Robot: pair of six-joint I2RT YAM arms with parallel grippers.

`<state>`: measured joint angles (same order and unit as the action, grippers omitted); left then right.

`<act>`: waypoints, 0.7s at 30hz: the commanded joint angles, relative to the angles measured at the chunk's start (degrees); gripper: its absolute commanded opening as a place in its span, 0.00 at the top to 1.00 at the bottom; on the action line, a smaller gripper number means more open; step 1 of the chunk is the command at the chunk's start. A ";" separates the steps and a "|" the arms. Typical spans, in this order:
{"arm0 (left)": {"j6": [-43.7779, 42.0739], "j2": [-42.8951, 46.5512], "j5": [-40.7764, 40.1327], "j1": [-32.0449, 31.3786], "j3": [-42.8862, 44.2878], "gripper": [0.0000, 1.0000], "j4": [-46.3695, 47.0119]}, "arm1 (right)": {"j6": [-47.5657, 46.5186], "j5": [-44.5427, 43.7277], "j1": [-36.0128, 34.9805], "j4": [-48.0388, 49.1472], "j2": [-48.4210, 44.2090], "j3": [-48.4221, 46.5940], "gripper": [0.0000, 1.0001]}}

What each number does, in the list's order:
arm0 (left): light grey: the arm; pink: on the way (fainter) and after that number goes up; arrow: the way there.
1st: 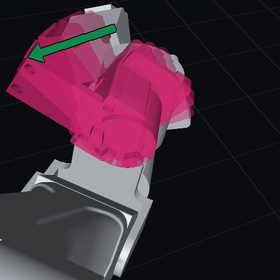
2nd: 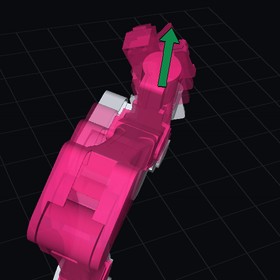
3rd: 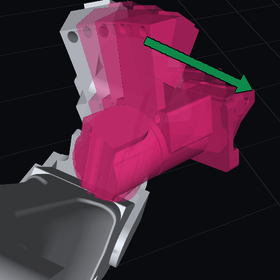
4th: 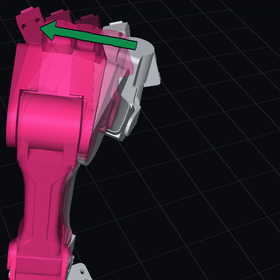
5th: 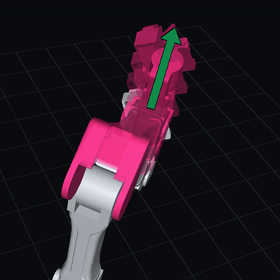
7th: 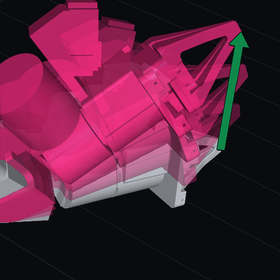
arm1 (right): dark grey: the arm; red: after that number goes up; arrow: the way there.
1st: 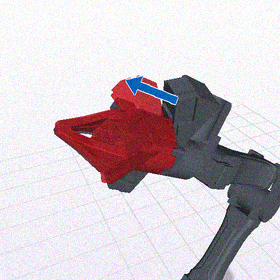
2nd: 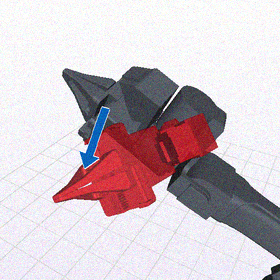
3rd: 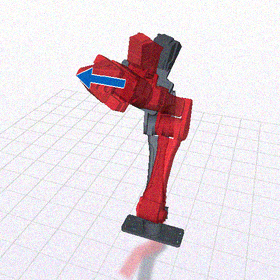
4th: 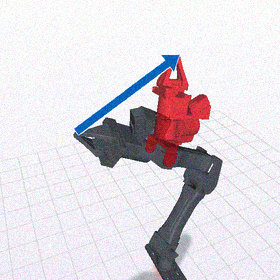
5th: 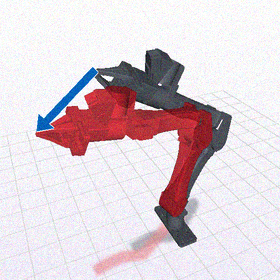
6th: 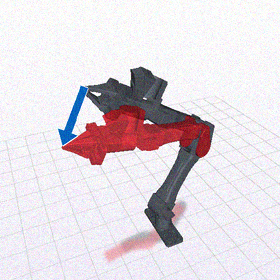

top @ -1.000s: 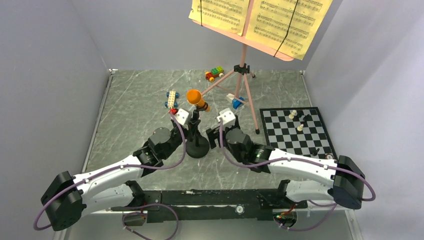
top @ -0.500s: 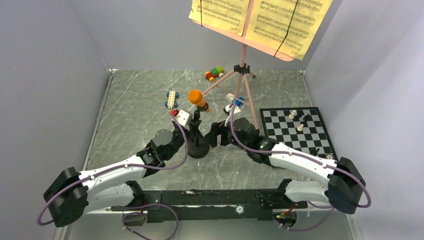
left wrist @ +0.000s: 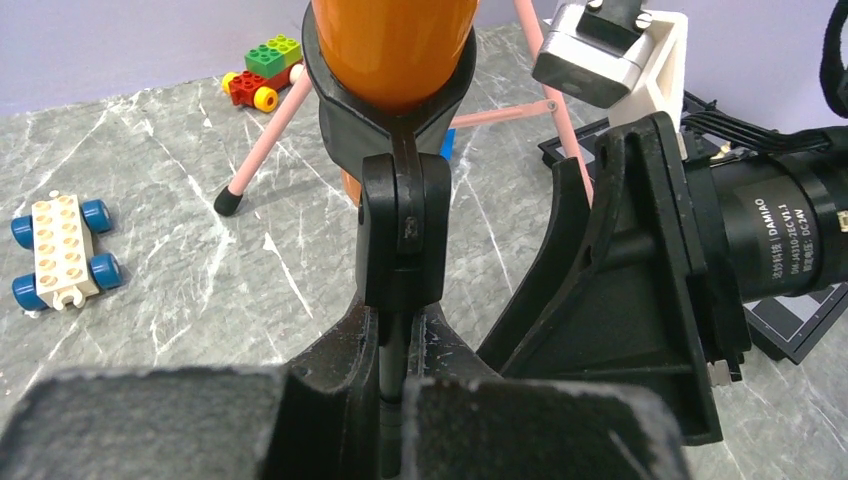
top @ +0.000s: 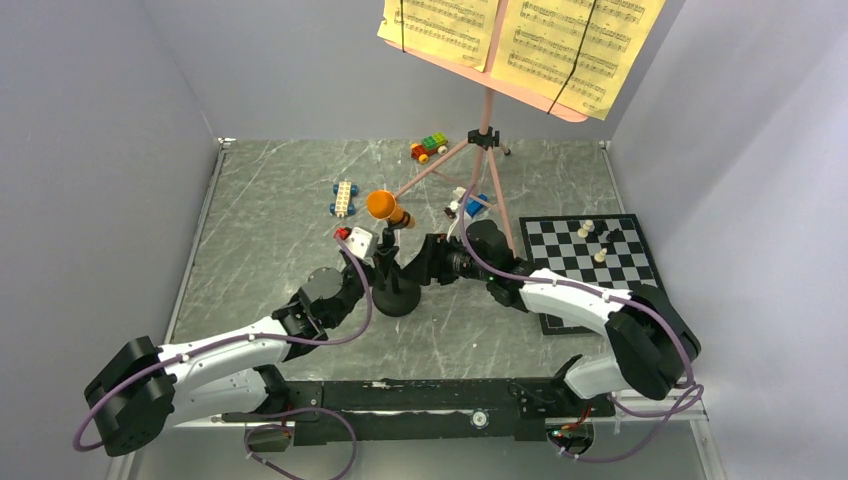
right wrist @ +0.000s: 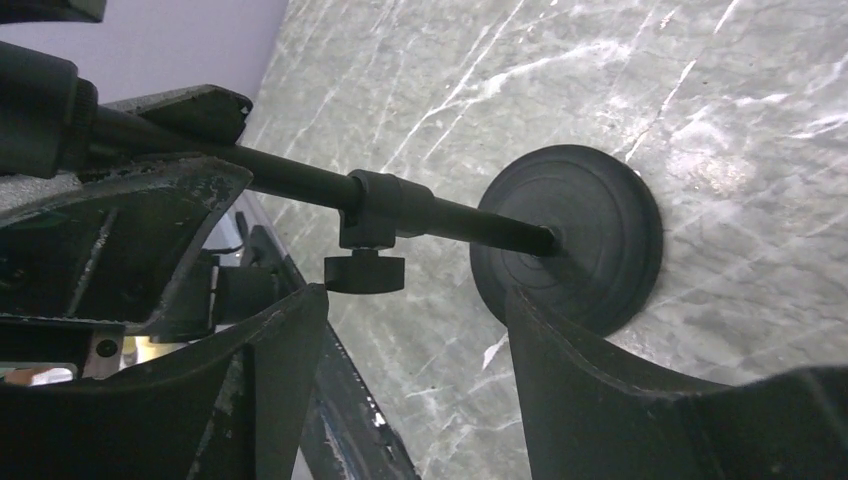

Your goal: Pack up the instrument practice props

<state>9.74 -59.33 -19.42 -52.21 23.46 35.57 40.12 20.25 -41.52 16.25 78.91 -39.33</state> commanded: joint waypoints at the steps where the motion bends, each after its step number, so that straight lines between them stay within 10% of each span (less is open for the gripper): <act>1: 3.13 -1.70 -0.29 -0.62 -3.51 1.00 -12.60 | 3.59 5.79 0.74 7.68 0.78 -0.29 0.31; 21: 7.69 -10.67 0.85 -1.78 -7.70 0.99 -3.11 | -10.93 -10.19 0.69 -13.06 -13.72 0.93 0.19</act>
<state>11.42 -67.72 -19.88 -53.41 20.91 42.26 31.68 13.06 -40.99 5.61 66.72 -39.18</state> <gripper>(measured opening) 0.073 0.808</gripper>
